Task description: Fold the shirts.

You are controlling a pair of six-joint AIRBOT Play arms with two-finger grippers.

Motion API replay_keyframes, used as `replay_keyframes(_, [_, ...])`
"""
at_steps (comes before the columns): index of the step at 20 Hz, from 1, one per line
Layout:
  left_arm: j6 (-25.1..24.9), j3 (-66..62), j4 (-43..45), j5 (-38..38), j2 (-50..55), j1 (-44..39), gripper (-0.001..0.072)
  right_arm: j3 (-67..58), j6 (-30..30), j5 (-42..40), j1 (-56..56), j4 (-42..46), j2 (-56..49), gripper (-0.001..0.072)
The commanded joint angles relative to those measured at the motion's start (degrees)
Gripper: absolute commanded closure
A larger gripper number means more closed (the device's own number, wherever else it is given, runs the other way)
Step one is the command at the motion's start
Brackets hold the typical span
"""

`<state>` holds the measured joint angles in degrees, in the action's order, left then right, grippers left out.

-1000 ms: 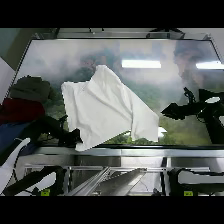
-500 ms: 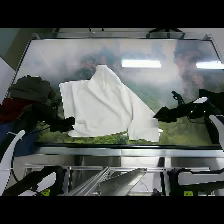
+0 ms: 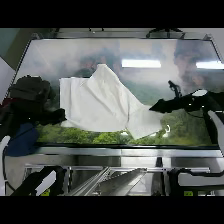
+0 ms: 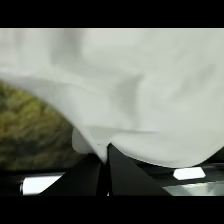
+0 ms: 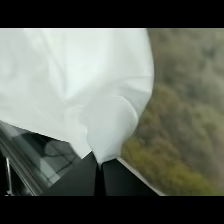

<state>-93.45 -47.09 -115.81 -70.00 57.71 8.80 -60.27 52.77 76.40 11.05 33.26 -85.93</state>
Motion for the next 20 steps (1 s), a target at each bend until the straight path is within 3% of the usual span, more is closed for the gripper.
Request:
replay_keyframes(1, [-6.69,-10.69,-14.91,-1.40,-8.04,3.93,0.0694,-8.44,-0.96,6.19,3.32,-8.52,12.33,0.0692])
replay_keyframes(4, [-6.78,-28.17,-16.63,-2.47,-14.67,5.73,0.0694,-19.76,-1.05,3.85,7.21,-8.87,28.89,0.0692])
replay_keyframes(6, [-6.73,-41.55,-16.06,-1.90,-17.55,6.71,0.0694,-28.57,-2.64,-2.62,9.81,-6.34,39.10,0.0692])
replay_keyframes(10, [-6.56,-61.24,-15.69,-3.23,-17.18,10.64,0.0694,-43.56,-1.79,-15.13,13.25,8.26,50.21,0.0693])
replay_keyframes(14, [-4.68,-68.89,-16.11,-11.85,-9.64,13.81,0.0694,-47.08,-1.77,-12.85,13.86,10.38,46.47,0.0693])
replay_keyframes(17, [-4.72,-63.25,-16.17,-13.16,-2.93,9.38,0.0694,-47.06,-1.79,-3.52,13.73,4.15,35.06,0.0693])
replay_keyframes(20, [-9.22,-52.76,-15.61,-12.17,5.66,1.36,0.0694,-47.04,-1.81,5.79,10.49,0.15,19.19,0.0692])
